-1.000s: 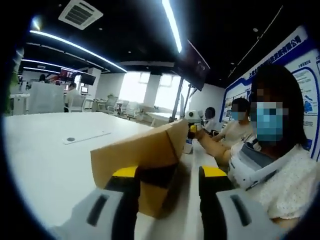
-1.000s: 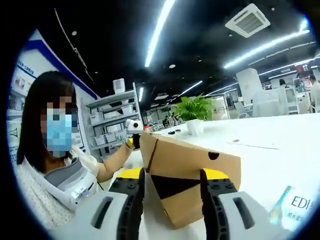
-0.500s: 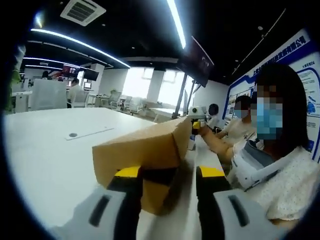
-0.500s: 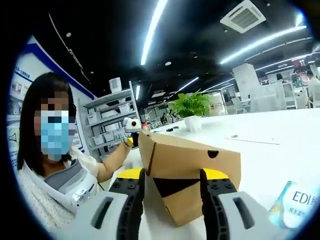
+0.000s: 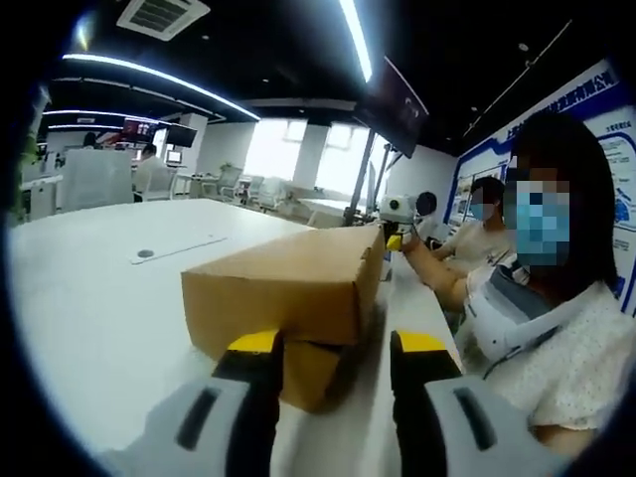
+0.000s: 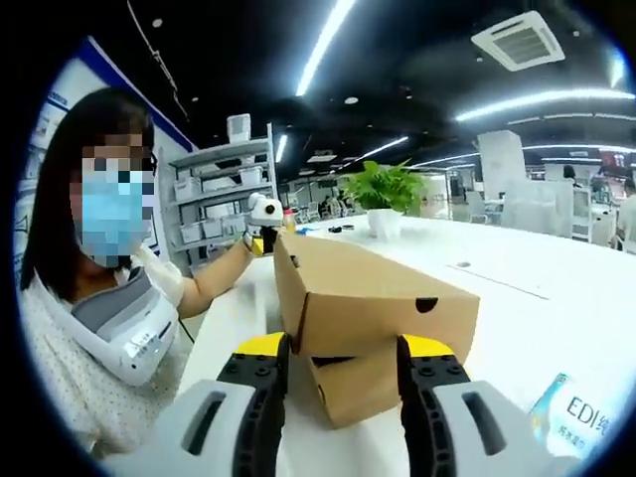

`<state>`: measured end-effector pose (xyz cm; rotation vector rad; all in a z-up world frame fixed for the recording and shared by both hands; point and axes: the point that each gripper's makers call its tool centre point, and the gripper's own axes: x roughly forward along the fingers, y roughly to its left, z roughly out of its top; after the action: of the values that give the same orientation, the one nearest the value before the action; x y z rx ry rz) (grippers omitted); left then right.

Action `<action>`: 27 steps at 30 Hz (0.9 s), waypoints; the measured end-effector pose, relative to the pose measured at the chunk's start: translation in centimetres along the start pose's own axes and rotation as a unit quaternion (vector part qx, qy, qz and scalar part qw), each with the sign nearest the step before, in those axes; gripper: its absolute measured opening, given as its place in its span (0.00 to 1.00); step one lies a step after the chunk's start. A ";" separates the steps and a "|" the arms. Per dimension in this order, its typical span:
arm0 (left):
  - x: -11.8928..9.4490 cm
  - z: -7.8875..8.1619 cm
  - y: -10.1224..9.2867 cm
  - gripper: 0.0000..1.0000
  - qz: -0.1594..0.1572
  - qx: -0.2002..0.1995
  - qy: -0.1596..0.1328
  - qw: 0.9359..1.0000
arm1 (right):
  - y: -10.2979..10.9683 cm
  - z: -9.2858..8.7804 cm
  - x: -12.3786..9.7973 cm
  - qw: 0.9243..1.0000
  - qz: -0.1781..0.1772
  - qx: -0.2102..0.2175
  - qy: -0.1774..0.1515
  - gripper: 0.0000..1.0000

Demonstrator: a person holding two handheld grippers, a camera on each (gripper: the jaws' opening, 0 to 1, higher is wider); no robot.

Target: Operate the shoe box by opening the lid, removing the specified soft item, and placing it in the target area until the item is outside and the box remains undamaged.

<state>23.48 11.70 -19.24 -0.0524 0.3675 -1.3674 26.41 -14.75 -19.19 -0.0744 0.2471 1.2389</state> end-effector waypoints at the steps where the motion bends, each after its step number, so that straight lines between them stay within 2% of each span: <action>1: 0.0 -0.2 0.1 0.44 0.000 0.002 0.004 1.000 | -0.1 -0.2 0.1 1.000 -0.002 -0.005 0.006 0.45; 6: 0.4 -1.0 0.2 0.44 0.006 0.006 0.023 1.000 | -0.2 -0.9 0.1 0.999 -0.006 -0.032 0.026 0.44; 17: 0.4 -1.4 0.8 0.41 0.015 0.008 0.039 0.999 | -0.4 -1.4 0.2 0.998 -0.006 -0.048 0.038 0.45; 19: 0.5 -1.4 0.9 0.39 0.019 0.008 0.039 0.999 | -0.2 -1.3 0.1 0.999 0.000 -0.035 0.035 0.45; 22: 0.5 -1.7 1.1 0.38 0.025 0.018 0.047 0.998 | -0.4 -1.1 0.0 0.999 0.012 0.027 0.020 0.44; 27: 0.7 -2.2 1.2 0.38 0.031 0.020 0.059 0.998 | -0.4 -1.6 0.4 0.999 0.004 0.013 0.033 0.45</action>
<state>24.13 11.63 -21.74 0.0718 0.4367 -1.3196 26.73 -14.79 -20.83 -0.0928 0.3206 1.2414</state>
